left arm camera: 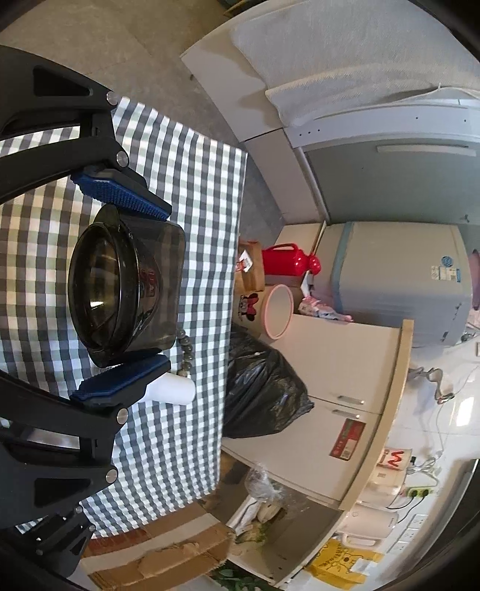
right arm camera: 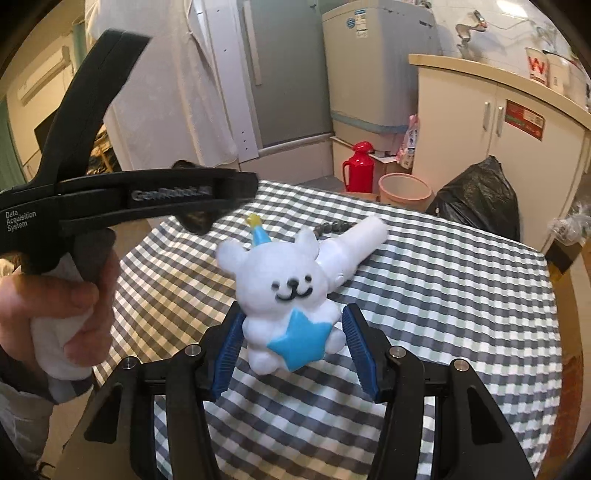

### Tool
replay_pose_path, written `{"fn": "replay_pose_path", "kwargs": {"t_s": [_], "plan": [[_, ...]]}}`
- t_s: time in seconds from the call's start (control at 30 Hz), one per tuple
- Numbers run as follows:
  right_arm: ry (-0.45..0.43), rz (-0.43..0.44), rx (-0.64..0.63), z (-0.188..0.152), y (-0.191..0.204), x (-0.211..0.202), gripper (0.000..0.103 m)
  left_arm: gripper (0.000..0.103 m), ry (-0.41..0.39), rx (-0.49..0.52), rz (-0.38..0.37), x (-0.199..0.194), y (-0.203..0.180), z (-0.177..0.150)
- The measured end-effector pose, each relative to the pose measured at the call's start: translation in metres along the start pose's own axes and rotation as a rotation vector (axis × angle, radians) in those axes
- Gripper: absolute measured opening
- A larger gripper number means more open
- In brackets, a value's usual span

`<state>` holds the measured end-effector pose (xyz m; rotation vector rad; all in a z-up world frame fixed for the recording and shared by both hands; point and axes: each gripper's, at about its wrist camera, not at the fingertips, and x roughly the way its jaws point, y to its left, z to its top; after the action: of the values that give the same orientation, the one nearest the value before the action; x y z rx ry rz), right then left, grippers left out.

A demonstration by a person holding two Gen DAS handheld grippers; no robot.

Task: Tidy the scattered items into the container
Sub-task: 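Lift the black lid with the left gripper while the right lifts the bunny figure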

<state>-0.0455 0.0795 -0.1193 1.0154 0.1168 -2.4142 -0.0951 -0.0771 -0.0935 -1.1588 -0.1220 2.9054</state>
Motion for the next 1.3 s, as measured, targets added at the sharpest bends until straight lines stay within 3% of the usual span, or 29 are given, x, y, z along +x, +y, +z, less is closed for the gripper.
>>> {"fn": "replay_pose_path", "kwargs": {"t_s": [0.3,0.33,0.37,0.53,0.6,0.63,0.7,0.77,0.8,1.03,1.1,1.13,1.17,1.3], "plan": [[-0.019,-0.018,0.016,-0.006,-0.01,-0.022,0.047,0.076,-0.046,0.007,0.007,-0.031,-0.008,0.004],[-0.018,-0.014,0.019,-0.007,-0.01,-0.022,0.01,0.076,-0.05,0.008,0.007,-0.034,-0.01,0.005],[-0.006,-0.016,0.024,-0.008,-0.011,-0.021,0.002,0.076,-0.053,0.01,0.008,-0.036,-0.011,0.005],[0.044,-0.047,0.044,-0.019,-0.023,-0.014,0.003,0.076,-0.06,0.014,0.008,-0.043,-0.016,0.004],[0.045,-0.055,0.063,-0.026,-0.028,-0.013,0.011,0.076,-0.059,0.016,0.007,-0.044,-0.017,0.002],[0.04,-0.063,0.071,-0.029,-0.029,-0.014,0.031,0.076,-0.057,0.017,0.008,-0.043,-0.017,0.001],[0.018,-0.059,0.091,-0.032,-0.032,-0.017,0.043,0.076,-0.051,0.018,0.01,-0.041,-0.017,0.0],[0.027,-0.079,0.085,-0.034,-0.031,-0.015,0.084,0.076,-0.045,0.016,0.01,-0.039,-0.017,-0.001],[0.037,-0.111,0.075,-0.036,-0.03,-0.012,0.086,0.076,-0.043,0.016,0.01,-0.038,-0.016,-0.002],[0.079,-0.187,0.086,-0.047,-0.043,0.006,0.086,0.076,-0.033,0.017,0.013,-0.035,-0.017,-0.006],[0.065,-0.194,0.106,-0.046,-0.053,0.007,0.074,0.076,-0.028,0.02,0.014,-0.033,-0.018,-0.006],[0.066,-0.192,0.115,-0.046,-0.057,0.008,0.056,0.076,-0.026,0.022,0.015,-0.032,-0.019,-0.006],[0.074,-0.195,0.129,-0.046,-0.063,0.009,0.049,0.076,-0.025,0.024,0.015,-0.031,-0.02,-0.007],[0.082,-0.175,0.126,-0.046,-0.07,0.005,0.049,0.076,-0.018,0.032,0.014,-0.027,-0.026,-0.007]]}}
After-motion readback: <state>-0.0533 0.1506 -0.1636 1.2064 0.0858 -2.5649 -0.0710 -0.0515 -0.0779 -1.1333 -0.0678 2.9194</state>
